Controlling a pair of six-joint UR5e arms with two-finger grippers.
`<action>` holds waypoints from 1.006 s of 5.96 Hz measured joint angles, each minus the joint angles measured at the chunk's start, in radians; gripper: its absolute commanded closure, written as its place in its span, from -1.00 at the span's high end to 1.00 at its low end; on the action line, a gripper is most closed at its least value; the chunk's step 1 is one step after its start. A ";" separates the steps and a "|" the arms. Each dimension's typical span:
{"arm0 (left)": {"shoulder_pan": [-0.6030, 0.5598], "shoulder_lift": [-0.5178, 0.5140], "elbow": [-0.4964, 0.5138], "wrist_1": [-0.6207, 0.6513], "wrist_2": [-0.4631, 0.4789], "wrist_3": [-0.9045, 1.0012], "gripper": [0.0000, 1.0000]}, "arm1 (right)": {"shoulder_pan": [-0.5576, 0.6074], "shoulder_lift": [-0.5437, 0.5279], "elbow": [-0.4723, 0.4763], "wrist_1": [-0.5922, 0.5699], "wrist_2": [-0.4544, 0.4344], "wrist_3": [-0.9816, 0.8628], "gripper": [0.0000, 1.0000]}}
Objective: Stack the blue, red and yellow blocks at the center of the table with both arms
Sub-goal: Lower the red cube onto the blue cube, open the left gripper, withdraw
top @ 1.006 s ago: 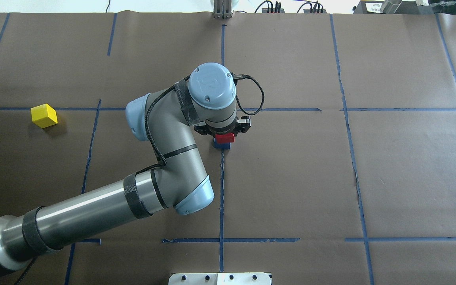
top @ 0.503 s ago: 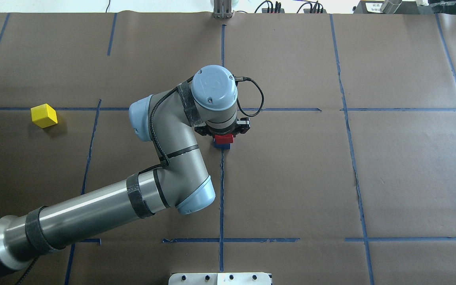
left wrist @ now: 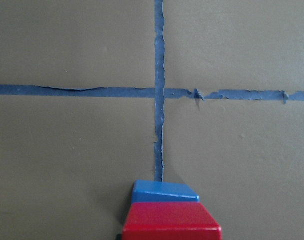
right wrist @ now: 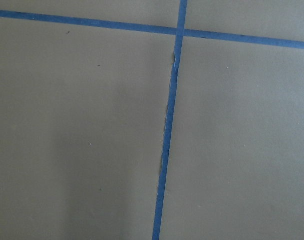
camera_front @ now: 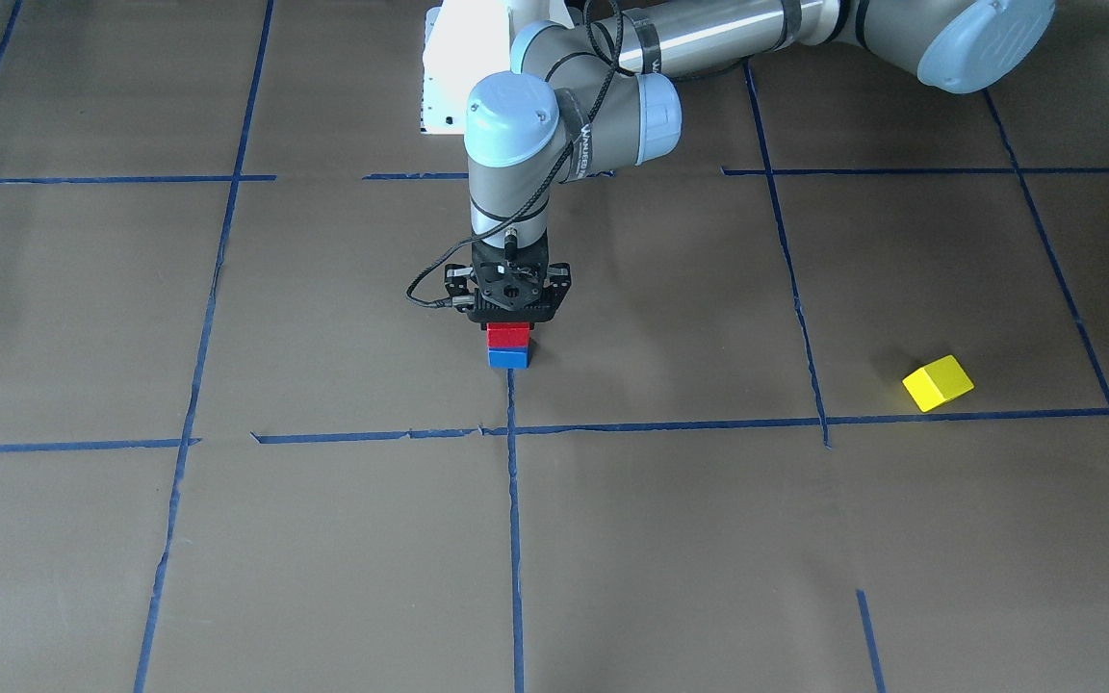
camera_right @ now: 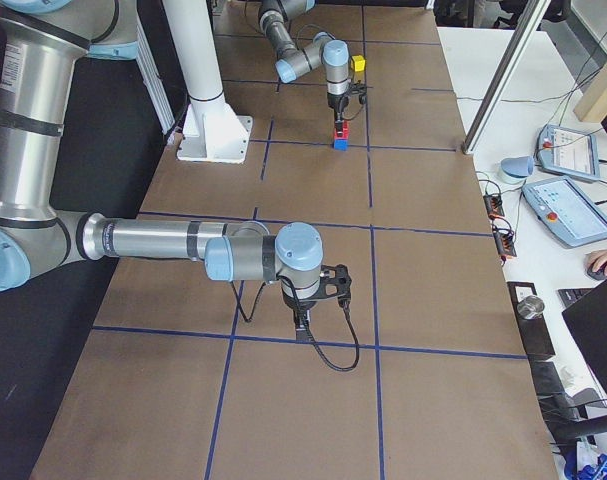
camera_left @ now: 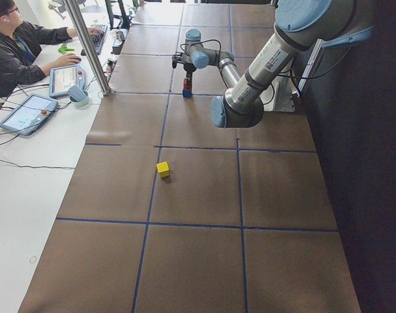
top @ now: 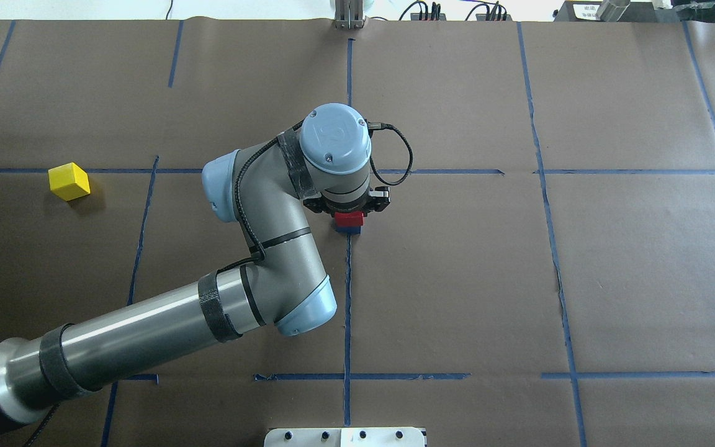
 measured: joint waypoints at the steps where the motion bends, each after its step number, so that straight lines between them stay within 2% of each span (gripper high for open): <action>1: 0.000 0.003 0.000 -0.001 -0.001 0.001 -0.23 | 0.000 0.000 0.000 0.000 0.000 0.000 1.00; 2: 0.001 0.005 0.000 -0.001 -0.001 0.001 -0.11 | 0.000 0.001 0.001 0.000 0.000 0.000 1.00; 4: 0.002 0.006 0.001 -0.003 -0.004 0.002 0.62 | 0.000 0.001 0.001 0.000 0.000 0.000 1.00; 6: -0.001 0.000 -0.002 -0.008 -0.002 0.002 0.87 | 0.000 0.000 0.001 0.000 0.000 0.000 1.00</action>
